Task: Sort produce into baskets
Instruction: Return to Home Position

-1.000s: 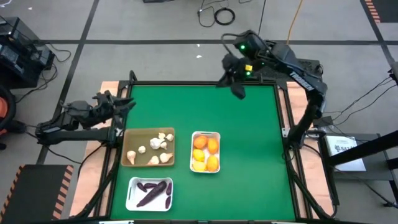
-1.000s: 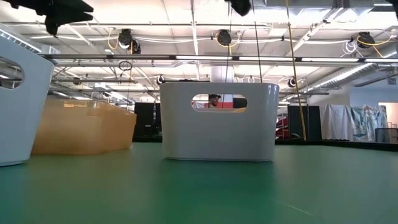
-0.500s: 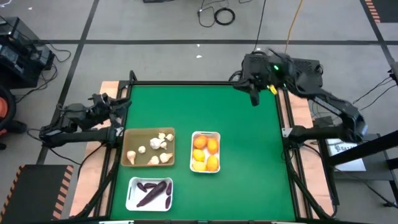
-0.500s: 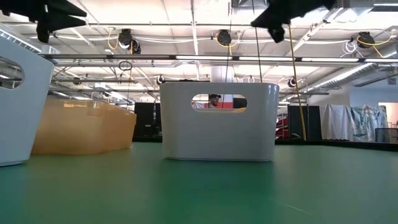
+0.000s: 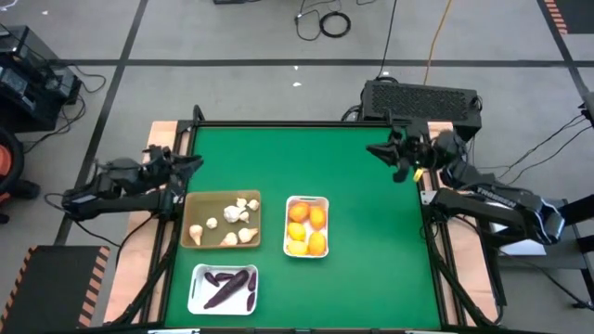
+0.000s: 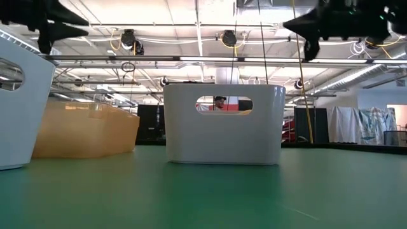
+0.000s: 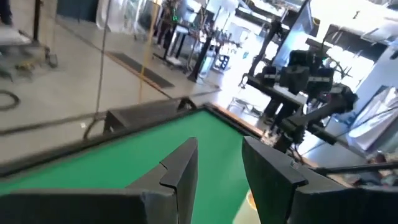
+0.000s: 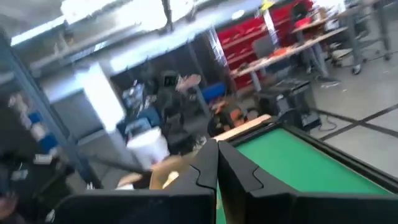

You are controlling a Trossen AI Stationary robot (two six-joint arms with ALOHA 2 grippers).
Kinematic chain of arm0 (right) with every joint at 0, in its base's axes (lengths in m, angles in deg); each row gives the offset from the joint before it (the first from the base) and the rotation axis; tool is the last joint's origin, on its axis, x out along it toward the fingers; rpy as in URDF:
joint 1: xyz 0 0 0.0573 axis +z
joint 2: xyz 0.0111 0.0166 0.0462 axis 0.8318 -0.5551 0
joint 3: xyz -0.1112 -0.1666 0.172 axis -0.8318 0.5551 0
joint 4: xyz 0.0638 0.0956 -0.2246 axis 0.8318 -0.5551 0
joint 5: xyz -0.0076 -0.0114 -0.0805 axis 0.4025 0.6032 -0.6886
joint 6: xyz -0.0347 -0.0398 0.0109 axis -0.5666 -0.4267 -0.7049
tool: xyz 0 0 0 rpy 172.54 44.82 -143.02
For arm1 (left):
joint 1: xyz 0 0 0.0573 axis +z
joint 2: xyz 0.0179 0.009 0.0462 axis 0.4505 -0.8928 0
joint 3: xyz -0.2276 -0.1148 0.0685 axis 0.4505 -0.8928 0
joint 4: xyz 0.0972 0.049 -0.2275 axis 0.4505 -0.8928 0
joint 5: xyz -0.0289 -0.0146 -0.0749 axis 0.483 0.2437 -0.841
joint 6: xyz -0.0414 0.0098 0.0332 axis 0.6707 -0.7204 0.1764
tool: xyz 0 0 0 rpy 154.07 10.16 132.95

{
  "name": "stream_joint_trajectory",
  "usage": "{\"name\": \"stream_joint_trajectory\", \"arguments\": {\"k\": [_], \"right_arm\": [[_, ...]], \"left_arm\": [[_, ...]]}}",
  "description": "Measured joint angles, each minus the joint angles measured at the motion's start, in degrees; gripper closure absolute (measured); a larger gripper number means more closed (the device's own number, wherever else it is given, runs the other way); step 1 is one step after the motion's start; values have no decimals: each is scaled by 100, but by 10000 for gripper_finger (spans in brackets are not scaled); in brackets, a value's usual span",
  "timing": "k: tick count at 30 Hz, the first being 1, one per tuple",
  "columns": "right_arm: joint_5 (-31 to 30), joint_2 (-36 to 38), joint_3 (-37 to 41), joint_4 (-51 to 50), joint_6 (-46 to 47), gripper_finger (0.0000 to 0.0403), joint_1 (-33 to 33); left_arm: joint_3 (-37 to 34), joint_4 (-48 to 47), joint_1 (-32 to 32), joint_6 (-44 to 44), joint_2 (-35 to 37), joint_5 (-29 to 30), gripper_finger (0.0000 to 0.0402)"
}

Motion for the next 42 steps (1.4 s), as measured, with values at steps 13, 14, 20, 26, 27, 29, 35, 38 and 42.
{"name": "stream_joint_trajectory", "arguments": {"k": [13,14,20,26,27,29,35,38,42], "right_arm": [[-848,1243,1431,718,720,403,410],[-870,1293,1468,701,728,403,428],[-1461,1385,1601,628,655,402,658],[-2024,1277,1618,616,419,402,898],[-2050,1259,1618,617,417,402,921],[-2052,1229,1618,612,408,402,950],[-1896,1520,1623,448,487,402,964],[-1567,2003,1622,117,472,402,952],[-1683,2621,1648,-625,159,402,968]], "left_arm": [[-1068,1735,-2,277,7,-646,269],[-1116,1760,-2,347,7,-674,269],[-1466,2000,-2,572,7,-990,269],[-1825,2469,-2,724,7,-1359,269],[-1847,2512,-1,728,7,-1465,269],[-1865,2554,-2,723,7,-1624,269],[-1897,2487,-2,596,9,-1686,269],[-1895,2510,-1,891,9,-1683,269],[-1895,2456,-2,1170,9,-1600,269]]}}
